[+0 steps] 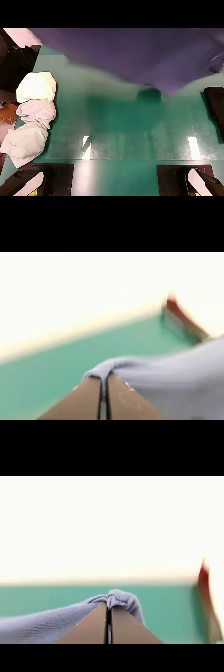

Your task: Fold the shirts.

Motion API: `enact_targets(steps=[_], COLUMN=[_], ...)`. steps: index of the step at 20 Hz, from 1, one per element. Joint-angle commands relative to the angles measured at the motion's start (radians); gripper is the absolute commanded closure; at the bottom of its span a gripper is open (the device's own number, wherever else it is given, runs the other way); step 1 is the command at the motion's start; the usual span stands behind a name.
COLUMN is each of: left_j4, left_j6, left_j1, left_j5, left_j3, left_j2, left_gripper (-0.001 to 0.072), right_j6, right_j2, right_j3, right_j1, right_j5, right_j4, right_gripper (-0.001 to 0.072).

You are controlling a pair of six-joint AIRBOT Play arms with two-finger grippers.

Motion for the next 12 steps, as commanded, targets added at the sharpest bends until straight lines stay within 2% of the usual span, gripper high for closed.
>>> enact_targets(steps=[1, 5, 7, 9, 12], left_j4=[0.000, -0.032, -0.106, -0.108, -0.051], left_j6=[-0.001, -0.051, -0.051, -0.061, -0.124], left_j1=[0.000, 0.000, 0.000, 0.000, 0.000], left_j5=[0.093, 0.105, 0.089, 0.031, -0.037], left_j3=[0.117, 0.117, 0.117, 0.088, -0.103], left_j2=[0.100, 0.195, 0.206, 0.202, 0.192], left_gripper=[0.0685, 0.0685, 0.0685, 0.0685, 0.0685], right_j6=[0.004, 0.051, 0.068, 0.074, 0.076], right_j2=[0.040, 0.075, 0.111, 0.136, 0.076], right_j3=[0.197, 0.285, 0.255, 0.204, 0.169], right_j1=[0.001, 0.001, 0.000, 0.001, 0.001], right_j5=[-0.004, 0.112, 0.115, 0.124, 0.224], right_j4=[-0.059, -0.230, -0.295, -0.314, -0.274], right_gripper=[0.0700, 0.0700, 0.0701, 0.0702, 0.0702])
